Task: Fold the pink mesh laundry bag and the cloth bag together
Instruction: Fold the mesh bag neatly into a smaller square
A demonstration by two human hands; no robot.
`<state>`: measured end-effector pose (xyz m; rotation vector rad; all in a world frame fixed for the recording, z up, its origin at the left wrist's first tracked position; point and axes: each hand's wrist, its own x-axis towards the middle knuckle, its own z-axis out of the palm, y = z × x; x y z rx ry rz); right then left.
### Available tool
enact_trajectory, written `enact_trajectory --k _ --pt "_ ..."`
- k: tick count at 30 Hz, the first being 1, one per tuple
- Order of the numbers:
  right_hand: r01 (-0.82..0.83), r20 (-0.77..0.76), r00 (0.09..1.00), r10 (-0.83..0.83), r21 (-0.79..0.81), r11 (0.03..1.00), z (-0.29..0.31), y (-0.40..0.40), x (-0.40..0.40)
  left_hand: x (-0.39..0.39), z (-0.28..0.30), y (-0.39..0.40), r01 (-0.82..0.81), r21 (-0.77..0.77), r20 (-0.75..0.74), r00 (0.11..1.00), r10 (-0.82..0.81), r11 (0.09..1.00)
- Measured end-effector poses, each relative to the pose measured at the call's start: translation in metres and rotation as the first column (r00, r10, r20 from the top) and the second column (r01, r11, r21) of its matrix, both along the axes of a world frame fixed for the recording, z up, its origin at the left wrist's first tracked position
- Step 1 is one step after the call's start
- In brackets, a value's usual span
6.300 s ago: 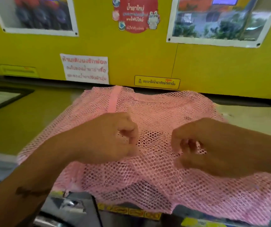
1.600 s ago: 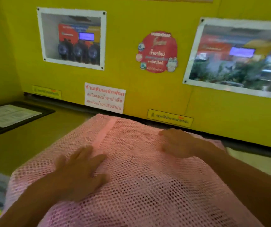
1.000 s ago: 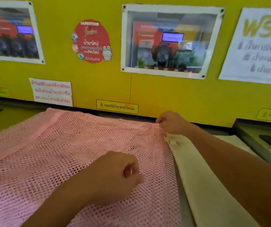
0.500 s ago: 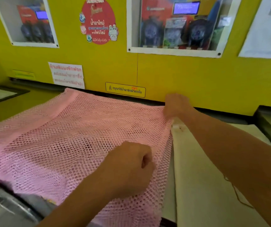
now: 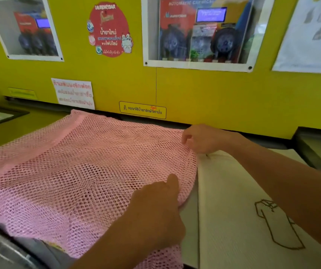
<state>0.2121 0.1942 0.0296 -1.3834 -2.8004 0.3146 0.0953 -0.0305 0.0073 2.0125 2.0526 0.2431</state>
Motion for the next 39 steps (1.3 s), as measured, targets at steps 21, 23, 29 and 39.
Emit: enact_trajectory --k 21,23,29,39 --pt "-0.022 0.177 0.984 0.002 0.110 0.994 -0.013 -0.021 -0.028 -0.073 0.002 -0.002 -0.120 0.252 0.681 0.727 -0.088 0.960" --pt "-0.005 0.062 0.998 -0.013 0.275 0.961 -0.015 -0.018 -0.031 -0.078 0.005 -0.004 -0.155 0.212 0.700 0.713 -0.039 0.965" --pt "0.099 -0.183 0.983 0.021 0.623 0.776 -0.007 -0.003 -0.066 -0.106 0.015 -0.019 -0.231 0.185 0.727 0.686 0.025 0.955" --pt "-0.126 0.033 0.984 0.178 0.829 0.544 0.067 -0.010 -0.210 -0.218 -0.004 -0.058 -0.259 0.135 0.676 0.729 0.103 0.956"
